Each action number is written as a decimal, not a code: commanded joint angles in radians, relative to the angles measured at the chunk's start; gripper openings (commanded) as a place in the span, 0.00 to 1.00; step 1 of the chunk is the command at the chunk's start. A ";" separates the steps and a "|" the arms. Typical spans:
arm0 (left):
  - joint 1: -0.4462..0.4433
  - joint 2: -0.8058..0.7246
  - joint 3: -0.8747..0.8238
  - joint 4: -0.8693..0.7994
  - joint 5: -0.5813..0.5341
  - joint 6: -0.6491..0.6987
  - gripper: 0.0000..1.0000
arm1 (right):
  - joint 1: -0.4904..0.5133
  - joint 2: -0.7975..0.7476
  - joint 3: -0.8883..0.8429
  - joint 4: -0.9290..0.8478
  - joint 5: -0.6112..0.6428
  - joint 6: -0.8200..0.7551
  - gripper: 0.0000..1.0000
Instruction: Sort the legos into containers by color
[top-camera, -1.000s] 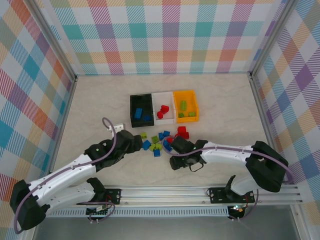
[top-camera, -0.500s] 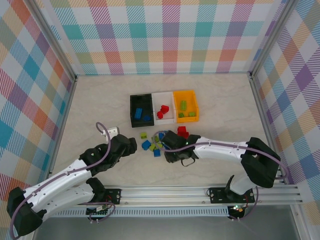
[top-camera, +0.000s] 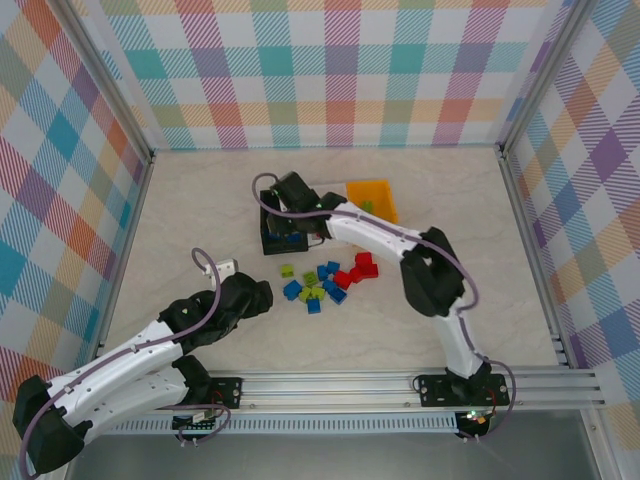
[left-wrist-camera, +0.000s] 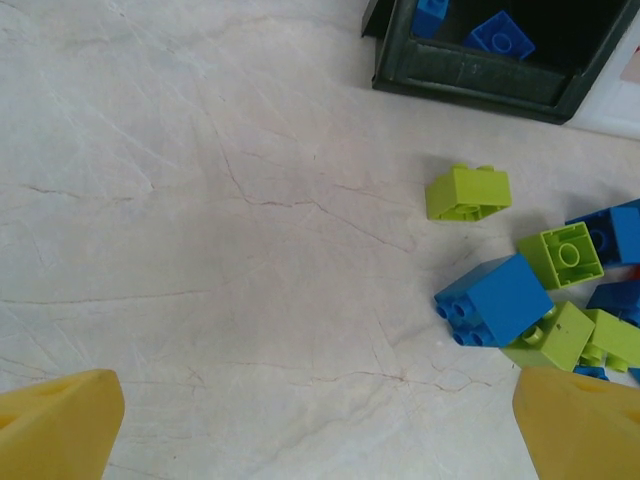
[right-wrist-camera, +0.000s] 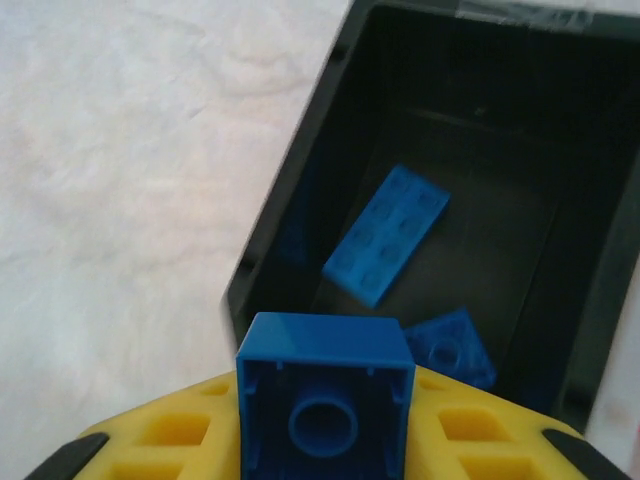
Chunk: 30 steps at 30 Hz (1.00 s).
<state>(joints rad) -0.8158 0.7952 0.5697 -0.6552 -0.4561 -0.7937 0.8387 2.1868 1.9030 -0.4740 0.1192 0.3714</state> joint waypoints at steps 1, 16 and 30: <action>0.001 -0.001 -0.001 -0.022 0.021 -0.003 1.00 | -0.028 0.102 0.150 -0.116 -0.025 -0.014 0.35; 0.013 0.146 0.058 0.089 0.127 0.094 1.00 | -0.046 -0.062 0.079 -0.020 -0.067 0.003 0.65; 0.048 0.598 0.239 0.263 0.230 0.183 0.80 | -0.046 -0.599 -0.640 0.171 -0.025 0.054 0.63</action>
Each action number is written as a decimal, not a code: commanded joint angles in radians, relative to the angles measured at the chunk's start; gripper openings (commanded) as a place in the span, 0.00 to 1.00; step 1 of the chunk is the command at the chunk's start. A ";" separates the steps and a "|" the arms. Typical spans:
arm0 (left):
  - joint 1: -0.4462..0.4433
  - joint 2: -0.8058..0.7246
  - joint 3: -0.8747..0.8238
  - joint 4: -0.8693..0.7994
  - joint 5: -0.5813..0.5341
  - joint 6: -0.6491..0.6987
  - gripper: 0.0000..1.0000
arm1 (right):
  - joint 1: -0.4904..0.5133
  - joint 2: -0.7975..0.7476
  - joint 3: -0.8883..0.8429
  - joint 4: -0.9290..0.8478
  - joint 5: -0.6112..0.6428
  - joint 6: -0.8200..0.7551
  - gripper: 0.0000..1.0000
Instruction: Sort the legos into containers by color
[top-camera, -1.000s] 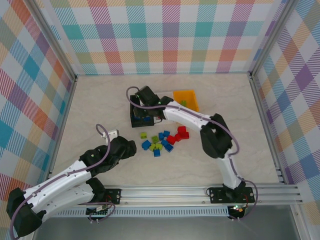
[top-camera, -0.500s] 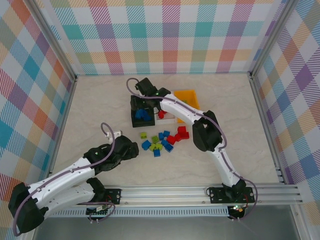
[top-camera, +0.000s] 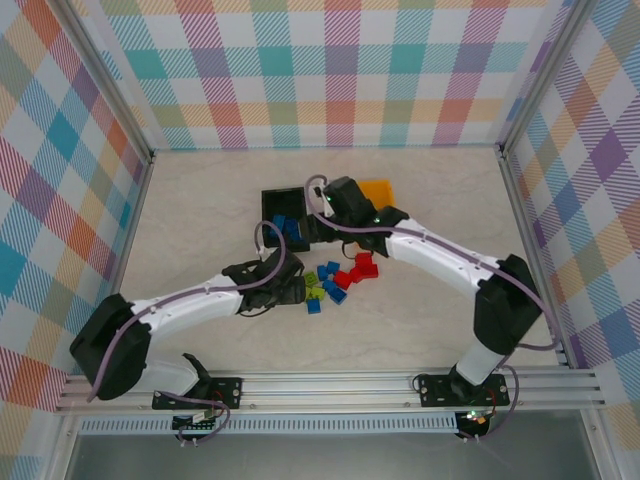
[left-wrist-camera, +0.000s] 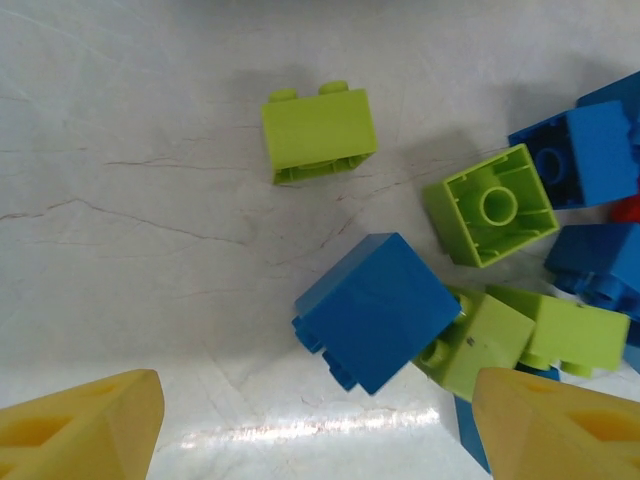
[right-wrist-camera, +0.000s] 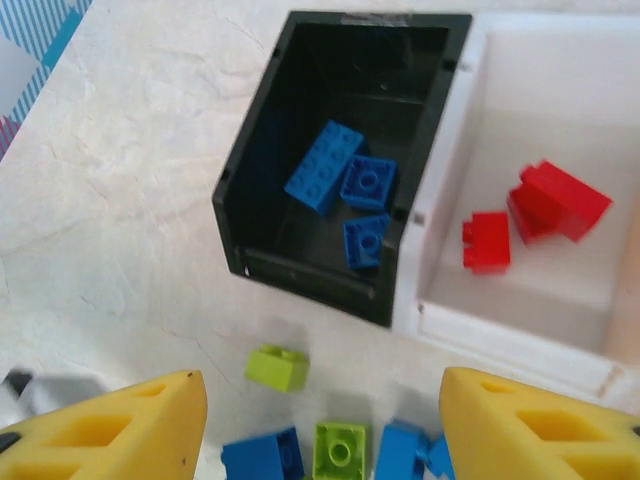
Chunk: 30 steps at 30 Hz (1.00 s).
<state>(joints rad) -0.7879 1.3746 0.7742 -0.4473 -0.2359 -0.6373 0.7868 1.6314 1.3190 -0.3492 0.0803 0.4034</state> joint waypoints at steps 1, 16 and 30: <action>0.033 0.033 0.044 0.071 0.011 0.035 0.79 | 0.006 -0.064 -0.079 0.047 0.019 0.026 0.63; 0.110 0.323 0.207 0.109 -0.089 0.144 0.62 | -0.007 -0.246 -0.214 0.050 0.071 0.031 0.63; 0.104 0.274 0.192 0.091 -0.106 0.125 0.31 | -0.039 -0.334 -0.283 0.048 0.100 0.050 0.63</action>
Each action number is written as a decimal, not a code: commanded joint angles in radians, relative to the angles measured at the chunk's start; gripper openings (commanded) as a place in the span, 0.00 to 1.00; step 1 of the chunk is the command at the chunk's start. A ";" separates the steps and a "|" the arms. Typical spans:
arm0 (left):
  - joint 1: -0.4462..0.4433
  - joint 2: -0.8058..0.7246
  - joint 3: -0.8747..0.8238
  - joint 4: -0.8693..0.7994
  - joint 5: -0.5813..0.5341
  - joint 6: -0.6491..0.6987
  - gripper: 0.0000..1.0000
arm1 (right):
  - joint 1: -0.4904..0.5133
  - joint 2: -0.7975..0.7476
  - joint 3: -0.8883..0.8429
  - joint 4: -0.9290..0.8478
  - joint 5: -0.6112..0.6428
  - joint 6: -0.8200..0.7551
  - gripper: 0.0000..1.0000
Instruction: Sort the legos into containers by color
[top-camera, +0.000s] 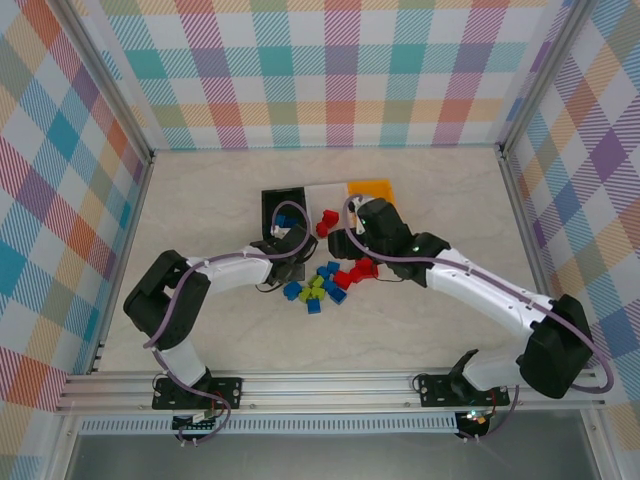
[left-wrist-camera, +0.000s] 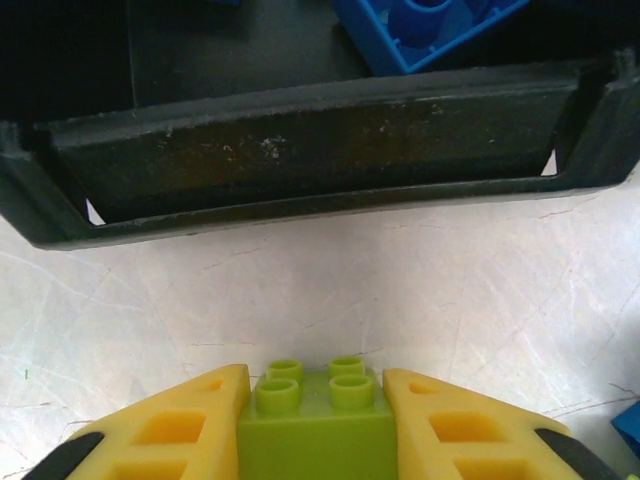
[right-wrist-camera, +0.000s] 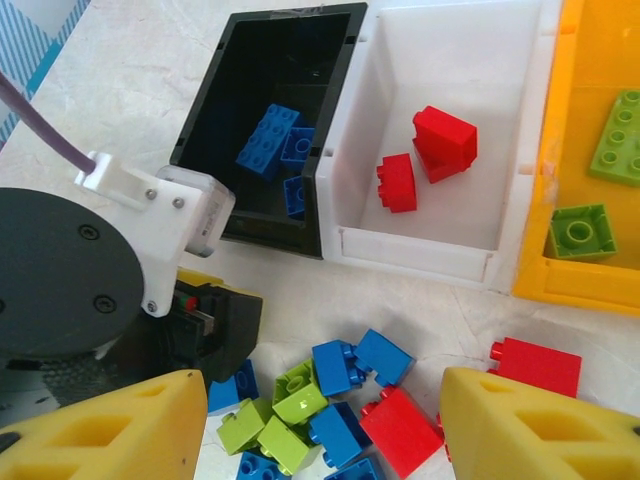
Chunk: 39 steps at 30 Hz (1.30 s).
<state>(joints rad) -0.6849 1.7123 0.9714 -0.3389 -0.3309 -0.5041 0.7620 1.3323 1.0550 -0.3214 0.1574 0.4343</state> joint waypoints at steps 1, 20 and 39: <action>-0.008 -0.087 -0.001 -0.024 -0.008 -0.009 0.31 | -0.021 -0.047 -0.032 0.018 0.029 0.022 0.63; -0.123 0.391 0.868 -0.079 0.135 0.006 0.28 | -0.115 -0.340 -0.315 -0.108 0.131 0.095 0.64; -0.144 0.426 1.032 -0.136 0.127 -0.025 0.90 | -0.116 -0.409 -0.329 -0.112 0.020 0.041 0.72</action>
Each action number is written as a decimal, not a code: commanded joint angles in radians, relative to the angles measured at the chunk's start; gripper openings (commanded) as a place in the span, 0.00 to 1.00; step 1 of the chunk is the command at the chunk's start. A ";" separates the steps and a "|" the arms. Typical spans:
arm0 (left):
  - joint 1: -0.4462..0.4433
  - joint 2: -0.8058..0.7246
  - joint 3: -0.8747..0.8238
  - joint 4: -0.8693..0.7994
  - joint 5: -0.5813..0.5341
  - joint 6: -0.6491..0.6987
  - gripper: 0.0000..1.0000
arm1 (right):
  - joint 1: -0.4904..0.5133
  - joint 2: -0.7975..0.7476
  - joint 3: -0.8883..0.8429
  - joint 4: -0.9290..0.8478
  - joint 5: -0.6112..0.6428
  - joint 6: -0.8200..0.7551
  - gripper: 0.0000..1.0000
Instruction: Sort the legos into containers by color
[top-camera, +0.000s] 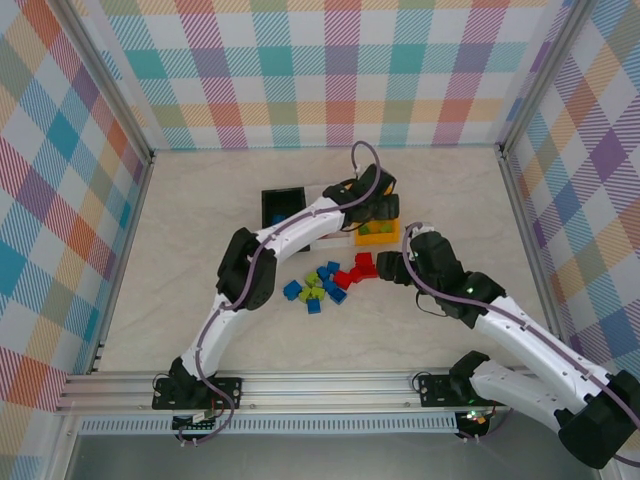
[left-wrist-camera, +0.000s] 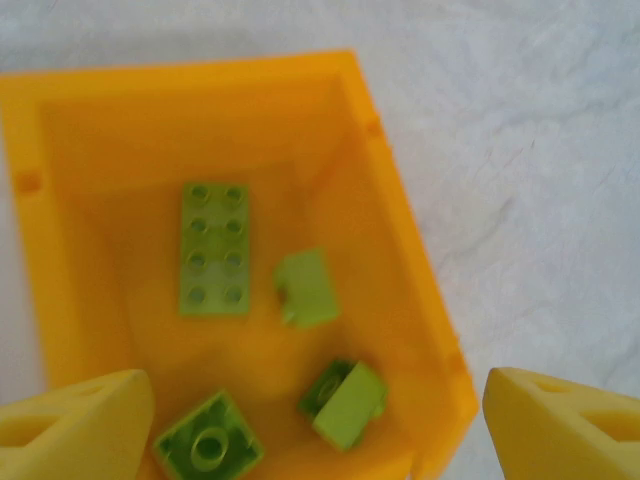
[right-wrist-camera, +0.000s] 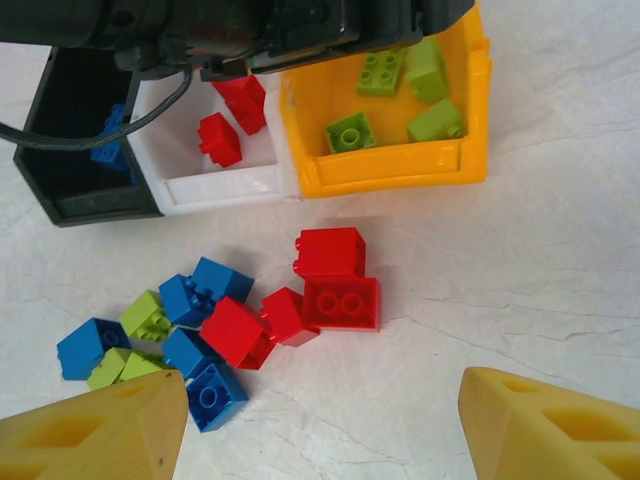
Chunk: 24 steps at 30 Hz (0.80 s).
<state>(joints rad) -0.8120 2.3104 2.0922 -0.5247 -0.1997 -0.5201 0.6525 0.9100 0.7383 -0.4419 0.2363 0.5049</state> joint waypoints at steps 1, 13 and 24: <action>-0.018 -0.236 -0.174 0.087 -0.007 -0.016 0.94 | -0.007 0.026 -0.014 0.017 -0.082 -0.032 0.70; -0.026 -1.000 -1.093 0.187 -0.175 -0.162 1.00 | 0.111 0.388 0.074 0.149 -0.229 -0.110 0.57; -0.017 -1.514 -1.431 -0.130 -0.331 -0.313 1.00 | 0.296 0.645 0.238 0.123 -0.298 -0.142 0.64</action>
<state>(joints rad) -0.8307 0.8722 0.6811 -0.5488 -0.4473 -0.7765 0.8787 1.5295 0.9463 -0.3130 -0.0055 0.3782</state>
